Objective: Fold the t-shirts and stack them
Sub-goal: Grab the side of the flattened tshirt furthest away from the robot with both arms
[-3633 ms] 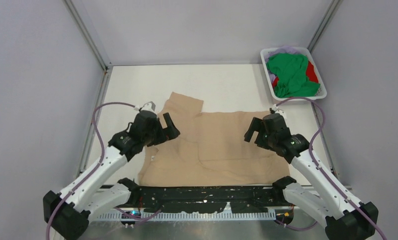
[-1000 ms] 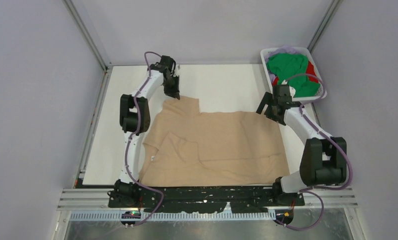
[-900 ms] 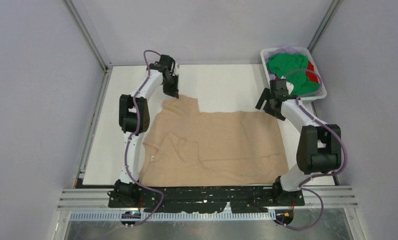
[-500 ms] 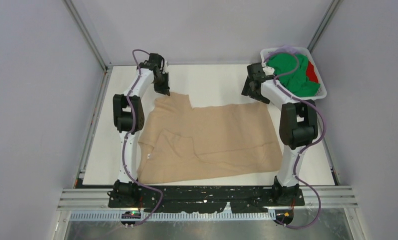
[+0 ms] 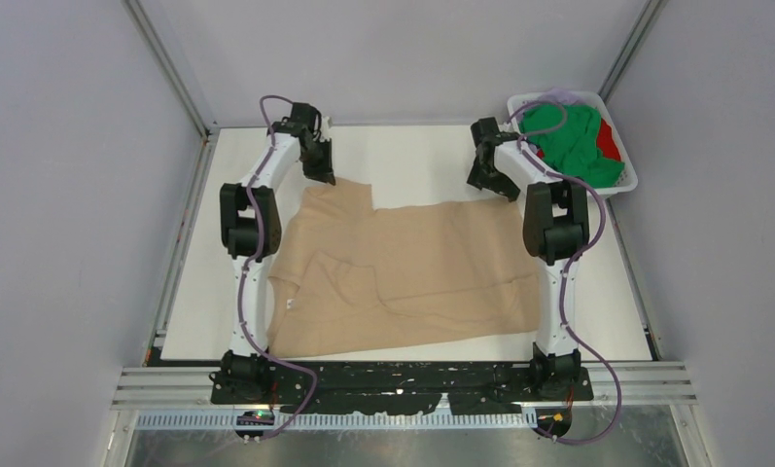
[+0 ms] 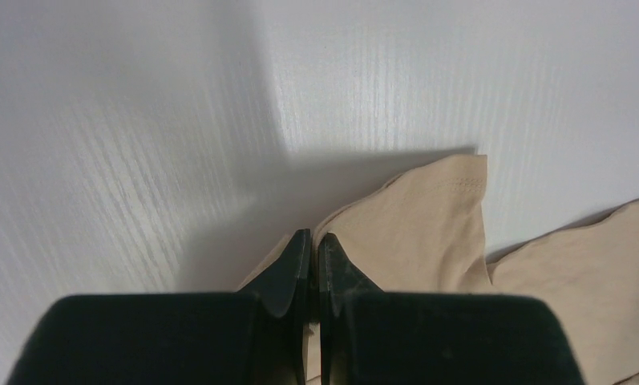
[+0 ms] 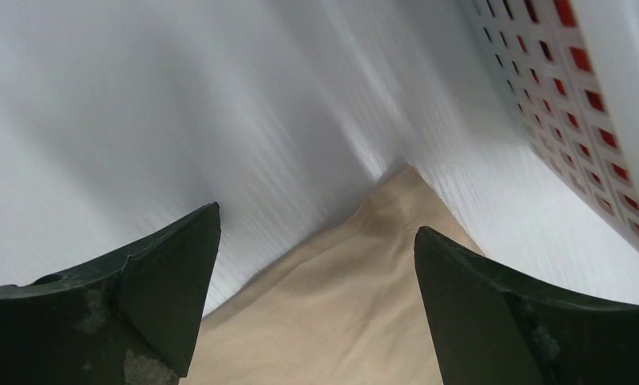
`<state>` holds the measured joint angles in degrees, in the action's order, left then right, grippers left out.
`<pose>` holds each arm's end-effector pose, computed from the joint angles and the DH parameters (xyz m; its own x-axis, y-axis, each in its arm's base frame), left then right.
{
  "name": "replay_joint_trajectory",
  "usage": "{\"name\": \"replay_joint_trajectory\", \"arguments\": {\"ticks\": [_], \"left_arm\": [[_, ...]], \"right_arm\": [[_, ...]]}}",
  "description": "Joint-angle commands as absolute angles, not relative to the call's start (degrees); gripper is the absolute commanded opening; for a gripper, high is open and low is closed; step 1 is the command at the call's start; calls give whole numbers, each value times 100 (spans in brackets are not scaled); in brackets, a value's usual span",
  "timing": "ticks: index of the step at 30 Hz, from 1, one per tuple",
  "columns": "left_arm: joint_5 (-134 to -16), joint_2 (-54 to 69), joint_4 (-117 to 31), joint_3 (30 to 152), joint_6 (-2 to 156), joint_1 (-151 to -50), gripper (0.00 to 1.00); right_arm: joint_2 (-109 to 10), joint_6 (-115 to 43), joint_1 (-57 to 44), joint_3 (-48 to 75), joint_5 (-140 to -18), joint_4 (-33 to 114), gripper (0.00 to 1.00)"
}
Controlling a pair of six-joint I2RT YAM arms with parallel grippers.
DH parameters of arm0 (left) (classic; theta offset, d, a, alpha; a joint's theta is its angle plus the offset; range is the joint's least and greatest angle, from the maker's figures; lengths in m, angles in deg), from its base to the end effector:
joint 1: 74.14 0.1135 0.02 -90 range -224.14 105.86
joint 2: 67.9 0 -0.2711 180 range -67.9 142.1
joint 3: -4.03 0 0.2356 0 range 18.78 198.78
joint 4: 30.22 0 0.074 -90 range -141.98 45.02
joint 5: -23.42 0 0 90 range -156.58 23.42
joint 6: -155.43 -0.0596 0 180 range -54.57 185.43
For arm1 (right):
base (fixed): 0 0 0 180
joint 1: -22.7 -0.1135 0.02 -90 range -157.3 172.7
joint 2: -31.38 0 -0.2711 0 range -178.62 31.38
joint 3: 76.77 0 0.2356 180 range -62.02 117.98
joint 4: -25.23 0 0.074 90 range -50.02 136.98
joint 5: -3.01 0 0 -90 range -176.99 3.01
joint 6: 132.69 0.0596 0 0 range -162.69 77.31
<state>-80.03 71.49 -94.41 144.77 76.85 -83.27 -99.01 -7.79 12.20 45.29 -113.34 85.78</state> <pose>0.5128 -0.0964 0.1781 -0.9124 -0.0484 -0.4065 0.0801 0.9527 -0.2932 0.4716 0.0605 0.1670 -0.7557 0.3814 -0.5324 0.5198 0.8438 -0.1334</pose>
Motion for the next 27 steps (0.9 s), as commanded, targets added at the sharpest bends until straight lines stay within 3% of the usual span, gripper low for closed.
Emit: {"name": "replay_joint_trajectory", "arguments": {"ticks": [1, 10, 14, 18, 24, 27], "left_arm": [[-8310, 6535, -9110, 14273, 7620, -8328, 0], [-8558, 5997, -8718, 13532, 7524, -8359, 0], [-8543, 5816, -8661, 13299, 7419, -8378, 0], [-8598, 5622, -8558, 13060, 7268, -8437, 0], [-8629, 5148, -8311, 12529, 7023, -8576, 0], [-8586, 4823, -8165, 12129, 6977, -8646, 0]], "right_arm": [[-9757, -645, 1222, 4473, -11451, 8979, 94], [-9459, -555, 1225, 3944, -11659, 9275, 71], [-9330, -474, 1224, 3727, -11729, 9185, 53], [-9345, -448, 1226, 3765, -11763, 9074, 29], [-9193, -620, 1222, 3735, -11684, 8624, 8], [-8895, -774, 1213, 3470, -11617, 8331, 5]]}}
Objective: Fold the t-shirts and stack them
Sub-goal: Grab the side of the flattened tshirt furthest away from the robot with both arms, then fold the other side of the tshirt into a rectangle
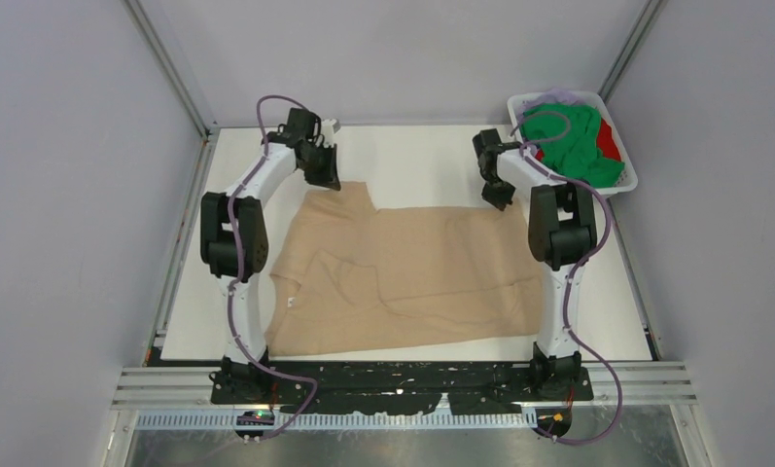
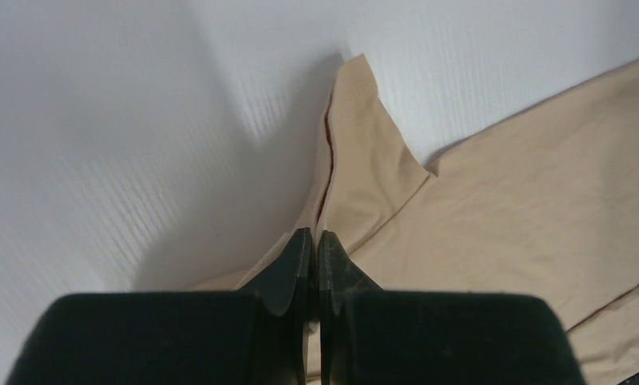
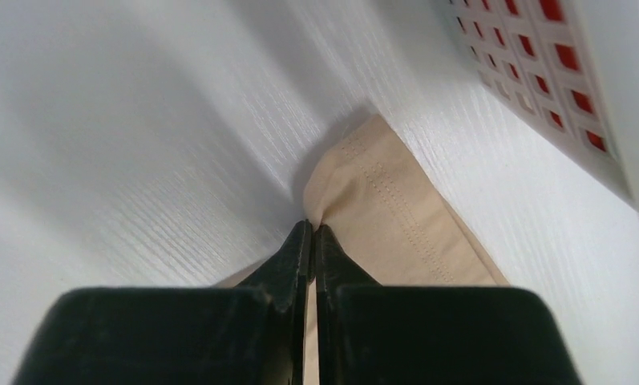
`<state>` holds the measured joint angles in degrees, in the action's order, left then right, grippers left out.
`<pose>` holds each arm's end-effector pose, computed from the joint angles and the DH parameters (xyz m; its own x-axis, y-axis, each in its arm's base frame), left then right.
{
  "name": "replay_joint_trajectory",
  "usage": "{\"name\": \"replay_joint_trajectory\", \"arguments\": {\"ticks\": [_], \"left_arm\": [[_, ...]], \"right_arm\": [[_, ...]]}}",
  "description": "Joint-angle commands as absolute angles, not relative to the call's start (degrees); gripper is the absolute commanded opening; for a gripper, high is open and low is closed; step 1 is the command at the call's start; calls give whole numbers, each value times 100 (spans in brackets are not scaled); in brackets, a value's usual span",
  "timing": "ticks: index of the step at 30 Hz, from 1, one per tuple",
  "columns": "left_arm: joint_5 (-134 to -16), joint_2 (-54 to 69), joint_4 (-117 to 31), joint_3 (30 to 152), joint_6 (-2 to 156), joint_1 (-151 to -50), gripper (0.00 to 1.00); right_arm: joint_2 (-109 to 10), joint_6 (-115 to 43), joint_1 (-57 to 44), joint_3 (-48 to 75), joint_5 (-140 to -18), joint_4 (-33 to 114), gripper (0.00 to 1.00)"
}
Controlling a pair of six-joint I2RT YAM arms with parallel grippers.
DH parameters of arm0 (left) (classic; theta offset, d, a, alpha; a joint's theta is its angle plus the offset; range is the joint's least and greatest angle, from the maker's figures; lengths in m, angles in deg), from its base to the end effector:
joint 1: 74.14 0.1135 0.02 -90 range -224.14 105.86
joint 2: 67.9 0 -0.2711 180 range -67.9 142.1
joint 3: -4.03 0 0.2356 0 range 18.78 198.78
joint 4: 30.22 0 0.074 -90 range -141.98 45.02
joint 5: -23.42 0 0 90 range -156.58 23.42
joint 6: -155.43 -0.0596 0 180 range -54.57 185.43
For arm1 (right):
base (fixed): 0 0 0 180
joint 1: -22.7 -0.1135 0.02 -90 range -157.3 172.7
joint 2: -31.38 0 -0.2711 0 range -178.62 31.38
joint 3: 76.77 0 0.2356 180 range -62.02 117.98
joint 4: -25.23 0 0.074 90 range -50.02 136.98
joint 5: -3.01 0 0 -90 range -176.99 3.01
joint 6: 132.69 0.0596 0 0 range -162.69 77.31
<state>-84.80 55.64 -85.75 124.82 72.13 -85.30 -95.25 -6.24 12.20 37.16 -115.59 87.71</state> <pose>0.4612 -0.1100 0.2171 -0.8691 0.0585 -0.4911 0.2454 0.9131 -0.3255 0.4417 0.0528 0.1571 -0.7881 0.3844 -0.4807 0.5329 0.8170 -0.2203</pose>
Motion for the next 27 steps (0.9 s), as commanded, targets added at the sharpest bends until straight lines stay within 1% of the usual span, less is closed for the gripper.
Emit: {"name": "replay_joint_trajectory", "arguments": {"ticks": [1, 6, 11, 17, 22, 27], "left_arm": [[-8569, 4681, -8064, 11946, 6949, -8673, 0], [-8499, 3887, -7612, 10916, 6765, -8919, 0], [-8148, 3229, -7406, 10109, 6668, -9240, 0], [-7882, 2252, -7053, 9081, 6949, -9436, 0], [-7775, 1439, -6687, 8247, 7318, -9526, 0], [-7612, 879, -6731, 7798, 7579, -9638, 0]], "right_arm": [[-8820, -803, 1210, 3371, -11549, 8265, 5], [-8099, -963, 1135, 2508, -11273, 7793, 5], [-7543, -1078, 963, 1839, -11137, 7585, 5], [-6777, -1069, 799, 960, -11099, 7469, 5], [-6283, -1095, 776, 558, -11189, 7486, 5], [-5856, -1191, 777, 268, -11127, 7518, 5]]}}
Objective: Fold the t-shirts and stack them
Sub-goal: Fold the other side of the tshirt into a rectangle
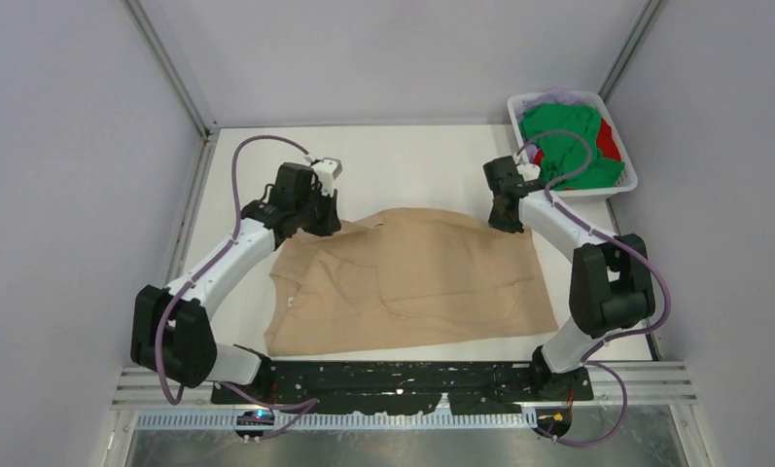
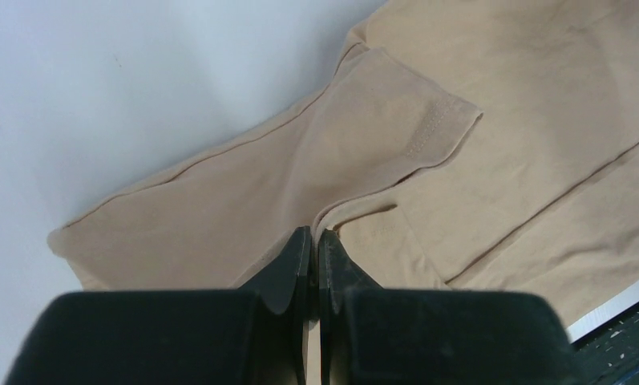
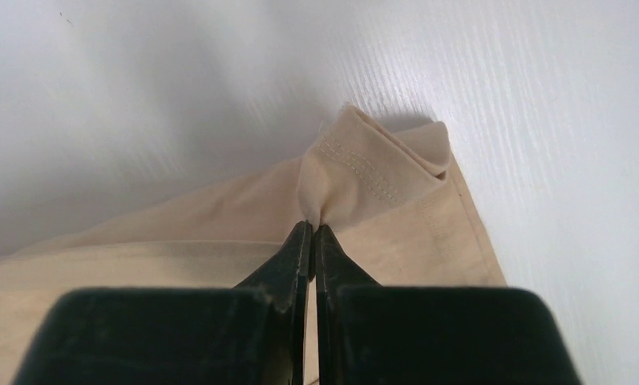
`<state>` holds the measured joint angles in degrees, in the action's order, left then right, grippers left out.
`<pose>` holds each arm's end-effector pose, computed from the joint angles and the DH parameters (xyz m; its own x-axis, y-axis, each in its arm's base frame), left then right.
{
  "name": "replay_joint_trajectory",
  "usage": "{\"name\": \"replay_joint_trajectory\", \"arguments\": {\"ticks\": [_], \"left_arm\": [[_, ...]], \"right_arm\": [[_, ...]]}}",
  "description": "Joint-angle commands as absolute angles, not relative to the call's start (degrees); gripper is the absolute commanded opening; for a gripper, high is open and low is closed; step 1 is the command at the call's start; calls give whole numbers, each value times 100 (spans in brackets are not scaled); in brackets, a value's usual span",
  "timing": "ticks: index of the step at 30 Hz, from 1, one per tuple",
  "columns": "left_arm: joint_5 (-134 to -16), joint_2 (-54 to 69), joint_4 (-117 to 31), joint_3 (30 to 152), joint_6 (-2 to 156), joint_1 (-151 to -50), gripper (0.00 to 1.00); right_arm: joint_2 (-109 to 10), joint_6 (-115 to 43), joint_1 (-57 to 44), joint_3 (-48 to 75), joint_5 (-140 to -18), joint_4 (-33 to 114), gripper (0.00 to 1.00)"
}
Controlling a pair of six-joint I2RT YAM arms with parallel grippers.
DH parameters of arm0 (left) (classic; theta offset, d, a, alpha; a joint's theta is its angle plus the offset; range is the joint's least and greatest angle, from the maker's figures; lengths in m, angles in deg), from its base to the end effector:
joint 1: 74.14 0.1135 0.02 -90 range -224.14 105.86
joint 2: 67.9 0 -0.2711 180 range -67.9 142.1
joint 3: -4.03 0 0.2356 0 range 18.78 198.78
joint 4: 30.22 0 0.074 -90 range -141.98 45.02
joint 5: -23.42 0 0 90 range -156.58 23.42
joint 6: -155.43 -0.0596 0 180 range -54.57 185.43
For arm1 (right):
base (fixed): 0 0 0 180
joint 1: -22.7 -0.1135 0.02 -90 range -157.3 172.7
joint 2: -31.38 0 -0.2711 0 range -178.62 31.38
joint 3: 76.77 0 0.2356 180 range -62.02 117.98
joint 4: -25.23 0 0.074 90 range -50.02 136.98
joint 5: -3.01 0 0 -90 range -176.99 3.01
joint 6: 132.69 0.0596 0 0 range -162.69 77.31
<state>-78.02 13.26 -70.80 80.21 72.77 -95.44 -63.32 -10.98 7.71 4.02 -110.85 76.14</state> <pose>0.2806 -0.1221 0.2664 -0.7218 0.1470 -0.6763 0.3965 0.8888 -0.2299 0.3207 0.0609 0.2108 -0.7806 0.2886 -0.5544 0.3997 0.9124 -0.0878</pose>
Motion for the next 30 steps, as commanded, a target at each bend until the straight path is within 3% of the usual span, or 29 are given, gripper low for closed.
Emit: {"name": "replay_joint_trajectory", "arguments": {"ticks": [1, 21, 30], "left_arm": [[-7572, 770, -6757, 7720, 7622, -9676, 0], [-6310, -1398, -7519, 6363, 8313, -10759, 0], [-6031, -1808, -8135, 6097, 8677, -11224, 0]], "right_arm": [[-5811, -1238, 774, 245, -11121, 7525, 5], [-4528, -1578, 774, -558, -11132, 7803, 5], [-4123, -1674, 778, -916, -11192, 7929, 5]]}}
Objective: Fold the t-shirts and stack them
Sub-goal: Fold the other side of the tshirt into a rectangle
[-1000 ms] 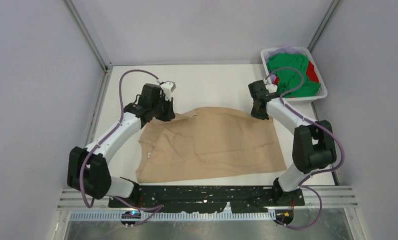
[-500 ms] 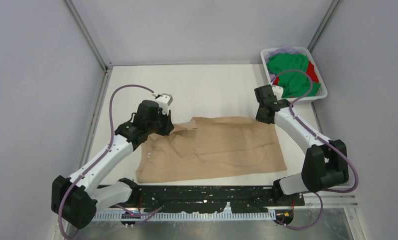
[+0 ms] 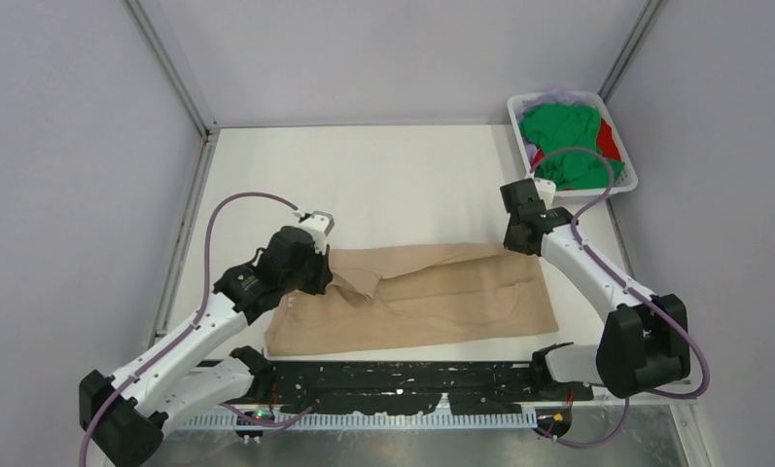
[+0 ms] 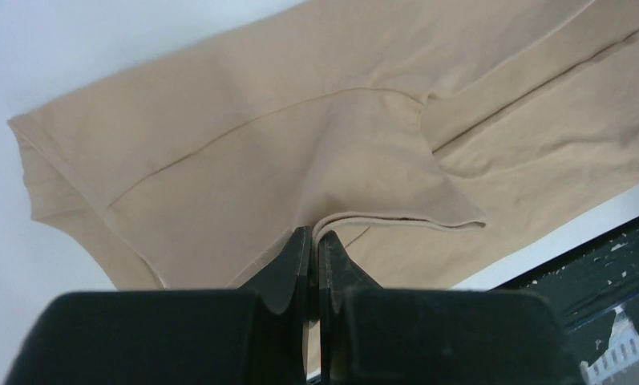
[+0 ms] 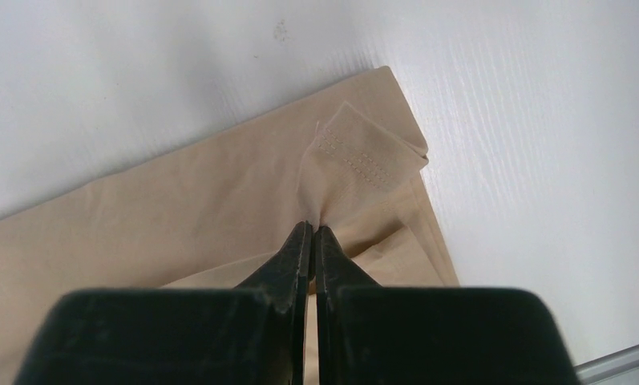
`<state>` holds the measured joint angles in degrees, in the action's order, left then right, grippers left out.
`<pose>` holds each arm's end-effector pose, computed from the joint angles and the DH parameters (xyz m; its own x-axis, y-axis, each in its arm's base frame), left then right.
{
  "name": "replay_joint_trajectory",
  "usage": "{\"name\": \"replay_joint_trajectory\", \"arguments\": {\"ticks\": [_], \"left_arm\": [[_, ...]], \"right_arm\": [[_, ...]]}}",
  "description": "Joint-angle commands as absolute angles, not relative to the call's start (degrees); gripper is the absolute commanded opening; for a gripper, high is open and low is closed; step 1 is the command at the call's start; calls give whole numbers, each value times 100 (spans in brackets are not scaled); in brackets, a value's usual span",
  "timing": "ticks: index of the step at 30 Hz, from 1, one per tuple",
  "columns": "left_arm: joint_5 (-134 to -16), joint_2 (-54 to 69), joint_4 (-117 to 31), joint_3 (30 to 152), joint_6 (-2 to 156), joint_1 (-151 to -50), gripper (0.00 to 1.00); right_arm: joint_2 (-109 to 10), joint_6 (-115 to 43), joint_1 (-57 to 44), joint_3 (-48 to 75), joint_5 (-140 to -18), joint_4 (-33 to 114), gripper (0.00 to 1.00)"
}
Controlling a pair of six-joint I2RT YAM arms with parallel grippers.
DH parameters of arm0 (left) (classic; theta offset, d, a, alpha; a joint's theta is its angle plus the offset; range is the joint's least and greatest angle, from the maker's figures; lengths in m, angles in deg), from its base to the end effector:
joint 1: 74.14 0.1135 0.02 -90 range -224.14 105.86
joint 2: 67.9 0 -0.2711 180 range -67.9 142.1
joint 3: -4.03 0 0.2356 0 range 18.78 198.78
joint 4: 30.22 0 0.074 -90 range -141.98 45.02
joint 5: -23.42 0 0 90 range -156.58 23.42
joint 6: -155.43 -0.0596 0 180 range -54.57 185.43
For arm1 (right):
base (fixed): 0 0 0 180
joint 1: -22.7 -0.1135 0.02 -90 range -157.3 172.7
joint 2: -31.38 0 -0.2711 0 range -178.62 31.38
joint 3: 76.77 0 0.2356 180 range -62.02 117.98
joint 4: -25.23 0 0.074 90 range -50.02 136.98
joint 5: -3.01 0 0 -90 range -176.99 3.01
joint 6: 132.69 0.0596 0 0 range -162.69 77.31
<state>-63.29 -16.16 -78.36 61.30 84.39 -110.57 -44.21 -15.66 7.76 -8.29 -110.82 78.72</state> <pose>0.1508 -0.1070 0.2587 -0.6967 0.1111 -0.7087 0.3516 0.9140 -0.2024 0.2472 0.0410 0.2349 -0.7699 0.2248 -0.5972 0.3432 0.9349 -0.0904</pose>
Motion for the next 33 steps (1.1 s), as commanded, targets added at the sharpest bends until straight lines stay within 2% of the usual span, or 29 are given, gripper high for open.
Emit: {"name": "replay_joint_trajectory", "arguments": {"ticks": [1, 11, 14, 15, 17, 18, 19, 20, 23, 25, 27, 30, 33], "left_arm": [[-6018, -1818, -8196, 6097, 8717, -11262, 0], [-5856, -1672, -8790, 6057, 9151, -11721, 0], [-5890, -1456, -9093, 6009, 9464, -11881, 5], [-5912, -1412, -9192, 5997, 9591, -11955, 12], [-6000, -1392, -9436, 5933, 9842, -12116, 27], [-5995, -1418, -9612, 5896, 10008, -12189, 32], [-6002, -1479, -9808, 5861, 10148, -12281, 40], [-6009, -1554, -9986, 5836, 10271, -12383, 53], [-6236, -1991, -10255, 5858, 10567, -12629, 81], [-6505, -2380, -10108, 5857, 10630, -12669, 97], [-6493, -2689, -9650, 5842, 10655, -12668, 100], [-6095, -2715, -8737, 5861, 10688, -12661, 99], [-5881, -2271, -7745, 5890, 10549, -12629, 100]], "right_arm": [[-4114, -1684, 776, -936, -11194, 7932, 5], [-4055, -1763, 776, -1272, -11190, 7852, 9], [-4131, -1739, 776, -1423, -11211, 7819, 17], [-4157, -1698, 776, -1457, -11214, 7833, 19], [-4149, -1598, 769, -1566, -11255, 7914, 30], [-4131, -1549, 774, -1650, -11295, 8005, 46], [-4080, -1468, 779, -1694, -11389, 8054, 54], [-4031, -1418, 781, -1762, -11450, 8194, 65], [-3629, -1189, 775, -1810, -11822, 8584, 79], [-3288, -1090, 776, -1743, -11942, 8763, 93], [-2906, -1013, 773, -1727, -11976, 8693, 99], [-2401, -1209, 779, -1904, -11688, 8085, 96], [-2009, -1335, 782, -2206, -10741, 7196, 95]]}}
